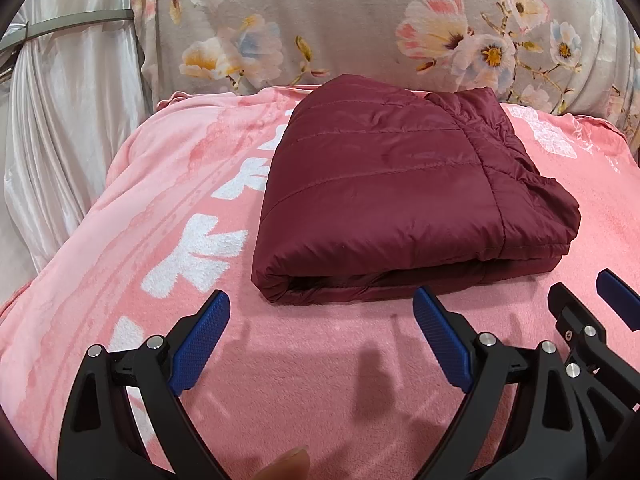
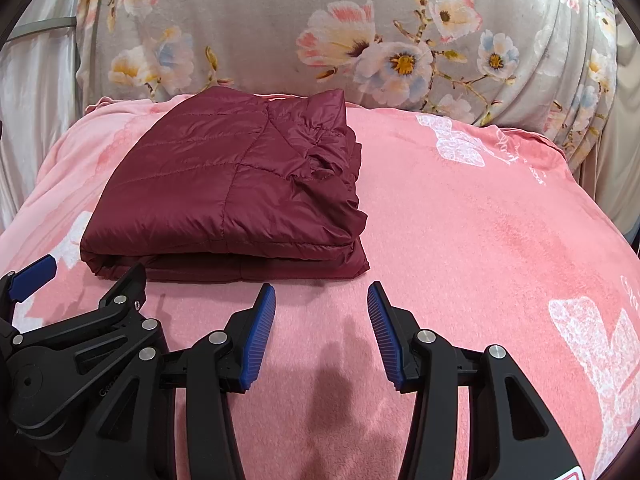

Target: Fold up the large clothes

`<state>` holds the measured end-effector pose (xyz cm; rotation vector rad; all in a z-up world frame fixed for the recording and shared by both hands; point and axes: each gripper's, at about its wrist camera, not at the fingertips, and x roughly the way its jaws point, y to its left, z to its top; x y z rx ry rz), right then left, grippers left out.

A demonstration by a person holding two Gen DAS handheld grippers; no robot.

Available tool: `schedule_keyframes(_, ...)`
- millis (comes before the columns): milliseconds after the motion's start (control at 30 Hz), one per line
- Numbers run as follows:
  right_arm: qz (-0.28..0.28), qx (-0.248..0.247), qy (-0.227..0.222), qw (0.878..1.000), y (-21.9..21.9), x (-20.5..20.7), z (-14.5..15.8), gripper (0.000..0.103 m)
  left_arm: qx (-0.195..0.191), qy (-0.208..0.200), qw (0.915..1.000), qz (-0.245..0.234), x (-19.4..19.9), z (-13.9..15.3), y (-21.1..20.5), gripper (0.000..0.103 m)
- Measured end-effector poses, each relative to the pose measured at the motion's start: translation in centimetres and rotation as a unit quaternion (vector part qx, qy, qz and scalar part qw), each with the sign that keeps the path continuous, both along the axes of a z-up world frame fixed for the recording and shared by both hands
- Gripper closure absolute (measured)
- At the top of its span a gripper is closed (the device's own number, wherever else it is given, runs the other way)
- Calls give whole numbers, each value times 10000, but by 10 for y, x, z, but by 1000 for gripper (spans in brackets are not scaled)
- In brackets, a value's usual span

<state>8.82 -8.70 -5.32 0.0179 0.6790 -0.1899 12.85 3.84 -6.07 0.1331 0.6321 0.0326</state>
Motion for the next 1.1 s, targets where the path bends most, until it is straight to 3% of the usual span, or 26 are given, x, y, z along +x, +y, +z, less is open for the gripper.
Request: schedule_keyframes(1100, 12, -19, 7, 10000, 1, 0, 0, 56, -4, -50, 10000, -4, -2, 4, 1, 13)
